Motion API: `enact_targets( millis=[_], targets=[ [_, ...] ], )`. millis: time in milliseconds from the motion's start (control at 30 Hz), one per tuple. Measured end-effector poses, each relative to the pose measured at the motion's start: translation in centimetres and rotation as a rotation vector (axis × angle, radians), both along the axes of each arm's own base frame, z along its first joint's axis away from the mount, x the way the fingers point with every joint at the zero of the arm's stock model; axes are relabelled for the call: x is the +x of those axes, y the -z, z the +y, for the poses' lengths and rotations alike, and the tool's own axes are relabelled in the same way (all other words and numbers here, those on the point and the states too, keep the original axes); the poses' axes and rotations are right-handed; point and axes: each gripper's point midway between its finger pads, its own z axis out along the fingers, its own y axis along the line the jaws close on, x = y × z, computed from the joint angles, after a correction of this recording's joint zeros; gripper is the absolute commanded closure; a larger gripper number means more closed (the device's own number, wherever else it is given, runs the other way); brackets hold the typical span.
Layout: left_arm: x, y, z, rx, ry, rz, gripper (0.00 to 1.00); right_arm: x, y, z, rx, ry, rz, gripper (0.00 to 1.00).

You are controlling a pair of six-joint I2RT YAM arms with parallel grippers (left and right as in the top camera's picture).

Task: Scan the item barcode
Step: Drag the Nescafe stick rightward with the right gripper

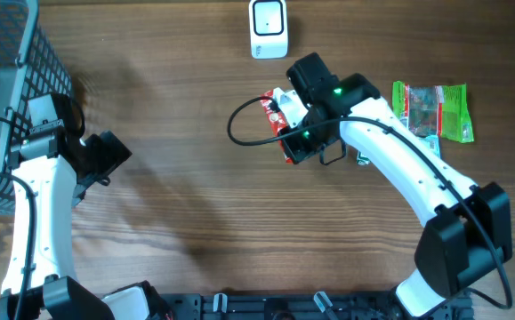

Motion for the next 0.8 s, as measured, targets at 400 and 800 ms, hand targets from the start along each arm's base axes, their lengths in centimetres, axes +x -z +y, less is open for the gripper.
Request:
enact_targets(
  millis=[400, 800],
  targets=[
    [0.0, 0.0, 0.0, 0.0, 0.0, 0.0, 0.0, 0.1, 5.5, -5.1, -0.633, 0.324, -0.585, 0.96],
    [0.0, 0.0, 0.0, 0.0, 0.0, 0.0, 0.0, -0.1, 8.5, -4.3, -0.619, 0.174, -0.43, 0.03]
  ],
)
